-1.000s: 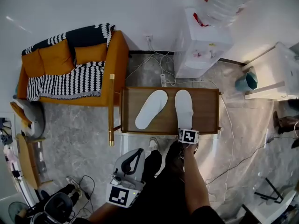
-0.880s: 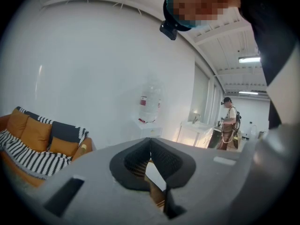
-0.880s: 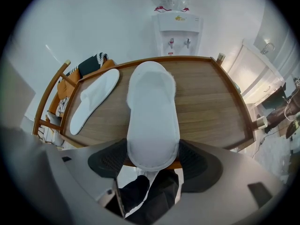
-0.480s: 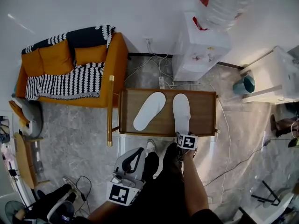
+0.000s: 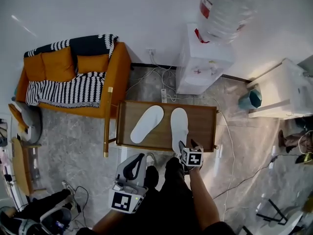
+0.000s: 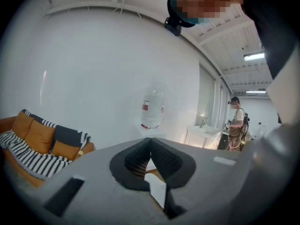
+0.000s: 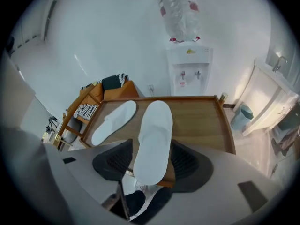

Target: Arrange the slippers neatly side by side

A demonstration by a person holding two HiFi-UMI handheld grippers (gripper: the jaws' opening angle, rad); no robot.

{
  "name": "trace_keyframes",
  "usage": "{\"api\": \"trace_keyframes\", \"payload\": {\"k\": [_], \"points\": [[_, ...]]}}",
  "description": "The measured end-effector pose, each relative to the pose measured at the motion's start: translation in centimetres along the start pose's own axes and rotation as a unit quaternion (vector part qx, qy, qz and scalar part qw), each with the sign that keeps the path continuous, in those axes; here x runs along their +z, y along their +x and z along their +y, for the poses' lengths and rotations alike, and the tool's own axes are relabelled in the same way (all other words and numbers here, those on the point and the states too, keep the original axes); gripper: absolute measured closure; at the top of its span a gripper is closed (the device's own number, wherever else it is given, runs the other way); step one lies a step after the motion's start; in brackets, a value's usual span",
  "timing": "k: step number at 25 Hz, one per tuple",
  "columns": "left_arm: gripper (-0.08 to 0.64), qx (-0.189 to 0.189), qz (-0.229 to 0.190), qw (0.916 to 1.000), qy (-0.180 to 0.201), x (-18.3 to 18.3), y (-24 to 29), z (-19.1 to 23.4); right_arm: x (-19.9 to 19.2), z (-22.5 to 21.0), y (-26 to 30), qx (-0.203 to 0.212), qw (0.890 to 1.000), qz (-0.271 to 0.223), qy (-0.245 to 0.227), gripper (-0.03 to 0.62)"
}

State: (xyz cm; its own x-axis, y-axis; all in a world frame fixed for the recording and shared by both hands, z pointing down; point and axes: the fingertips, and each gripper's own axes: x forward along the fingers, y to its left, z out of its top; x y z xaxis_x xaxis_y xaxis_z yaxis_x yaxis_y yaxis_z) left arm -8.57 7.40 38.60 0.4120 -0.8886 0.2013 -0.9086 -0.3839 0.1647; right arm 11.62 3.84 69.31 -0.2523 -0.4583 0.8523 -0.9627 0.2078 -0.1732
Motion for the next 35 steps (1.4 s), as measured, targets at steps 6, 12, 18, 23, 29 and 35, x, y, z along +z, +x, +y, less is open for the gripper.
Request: {"api": "trace_keyframes", "payload": {"k": [6, 12, 18, 23, 29, 35], "points": [[0.543, 0.041, -0.015, 0.9990, -0.010, 0.5, 2.5, -1.6, 5.8, -0.8, -3.8, 0.038, 0.995, -0.089, -0.039, 0.553], [0.544, 0.094, -0.011, 0.9955, -0.001, 0.1, 4.1, -1.7, 9.6, 0.5, -7.0, 0.100, 0.980, -0.150, -0.079, 0.577], [0.545, 0.113, 0.000, 0.9936, 0.000, -1.9, 3.9, -0.3, 11.7, 4.1, -9.7, 0.156, 0.960, -0.200, -0.117, 0.580], [0.545, 0.121, 0.023, 0.9924, 0.005, -4.1, 4.1, 2.7, 13.7, 7.0, -11.7, 0.182, 0.948, -0.233, -0.114, 0.580], [0.544, 0.094, 0.089, 0.9913, 0.021, -9.0, 5.6, 6.6, 15.3, 9.4, -12.9, 0.179, 0.945, -0.252, -0.104, 0.580], [0.543, 0.056, 0.188, 0.9805, 0.001, -16.8, 7.8, 10.8, 16.7, 13.1, -13.4, 0.204, 0.937, -0.264, -0.105, 0.580]]}}
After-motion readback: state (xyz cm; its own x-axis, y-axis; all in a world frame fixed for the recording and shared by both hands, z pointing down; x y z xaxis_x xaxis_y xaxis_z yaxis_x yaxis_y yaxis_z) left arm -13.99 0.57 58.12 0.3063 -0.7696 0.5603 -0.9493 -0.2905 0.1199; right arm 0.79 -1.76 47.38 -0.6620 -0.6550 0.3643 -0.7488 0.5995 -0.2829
